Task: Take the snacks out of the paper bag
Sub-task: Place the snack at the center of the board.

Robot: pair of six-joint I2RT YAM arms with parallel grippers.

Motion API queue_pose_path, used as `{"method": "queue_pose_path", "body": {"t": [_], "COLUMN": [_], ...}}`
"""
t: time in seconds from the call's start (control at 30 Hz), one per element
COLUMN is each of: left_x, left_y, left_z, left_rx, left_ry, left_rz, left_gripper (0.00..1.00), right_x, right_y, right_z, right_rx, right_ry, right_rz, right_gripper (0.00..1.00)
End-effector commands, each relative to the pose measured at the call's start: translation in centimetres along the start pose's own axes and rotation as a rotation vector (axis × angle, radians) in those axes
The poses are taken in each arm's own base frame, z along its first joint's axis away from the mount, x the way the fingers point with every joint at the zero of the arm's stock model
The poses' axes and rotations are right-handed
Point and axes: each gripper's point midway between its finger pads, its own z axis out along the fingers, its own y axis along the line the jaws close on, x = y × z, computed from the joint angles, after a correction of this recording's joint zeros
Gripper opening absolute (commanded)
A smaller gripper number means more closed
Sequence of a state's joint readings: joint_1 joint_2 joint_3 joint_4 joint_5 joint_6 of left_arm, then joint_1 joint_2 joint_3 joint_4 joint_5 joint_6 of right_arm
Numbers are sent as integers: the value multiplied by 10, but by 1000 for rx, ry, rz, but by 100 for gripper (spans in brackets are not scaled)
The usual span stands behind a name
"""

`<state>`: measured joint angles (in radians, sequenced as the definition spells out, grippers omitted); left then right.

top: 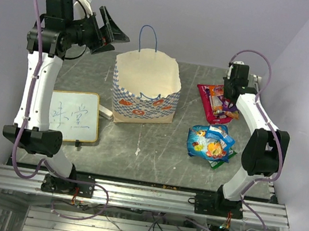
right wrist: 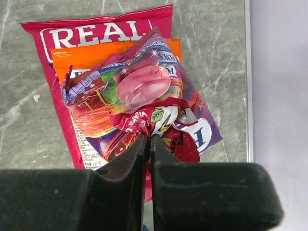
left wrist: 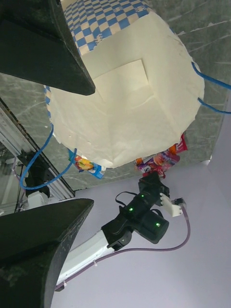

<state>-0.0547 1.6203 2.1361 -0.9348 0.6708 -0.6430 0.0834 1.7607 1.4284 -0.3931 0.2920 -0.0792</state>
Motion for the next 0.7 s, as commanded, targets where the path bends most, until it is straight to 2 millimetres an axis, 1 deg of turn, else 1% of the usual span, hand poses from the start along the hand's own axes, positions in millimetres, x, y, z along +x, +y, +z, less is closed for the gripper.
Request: {"method": "queue_pose_path", "body": {"t": [0.0, 0.13, 0.2, 0.33, 0.43, 0.47, 0.53, 0.67], "left_x": [9, 8, 6, 5, 6, 6, 7, 10], "left_y": [-3, -8, -10, -14, -15, -15, -15, -13], "left_z": [-11, -13, -14, -16, -19, -19, -20, -23], "left_rx": [6, 17, 24, 32, 31, 30, 28, 21], "left_ry": [20, 12, 8, 0, -6, -5, -9, -15], "left_rz": [5, 9, 9, 9, 13, 13, 18, 25], "left_gripper": [100, 99, 100, 100, 100, 100, 99, 99], "right_x": [8, 8, 5, -2, -9, -12, -17, -35], "right_y": [2, 12, 15, 14, 12, 10, 6, 2], "right_z": [3, 1, -1, -8, -17, -20, -27, -44], "right_rx": [-14, -72, -96, -105, -106, -103, -101, -106], "right_ry": [-5, -10, -11, -18, -35, -44, -57, -90], "right_rz": [-4, -12, -3, 9, 12, 14, 13, 33], "right_gripper": [12, 22, 24, 35, 46, 51, 57, 66]}}
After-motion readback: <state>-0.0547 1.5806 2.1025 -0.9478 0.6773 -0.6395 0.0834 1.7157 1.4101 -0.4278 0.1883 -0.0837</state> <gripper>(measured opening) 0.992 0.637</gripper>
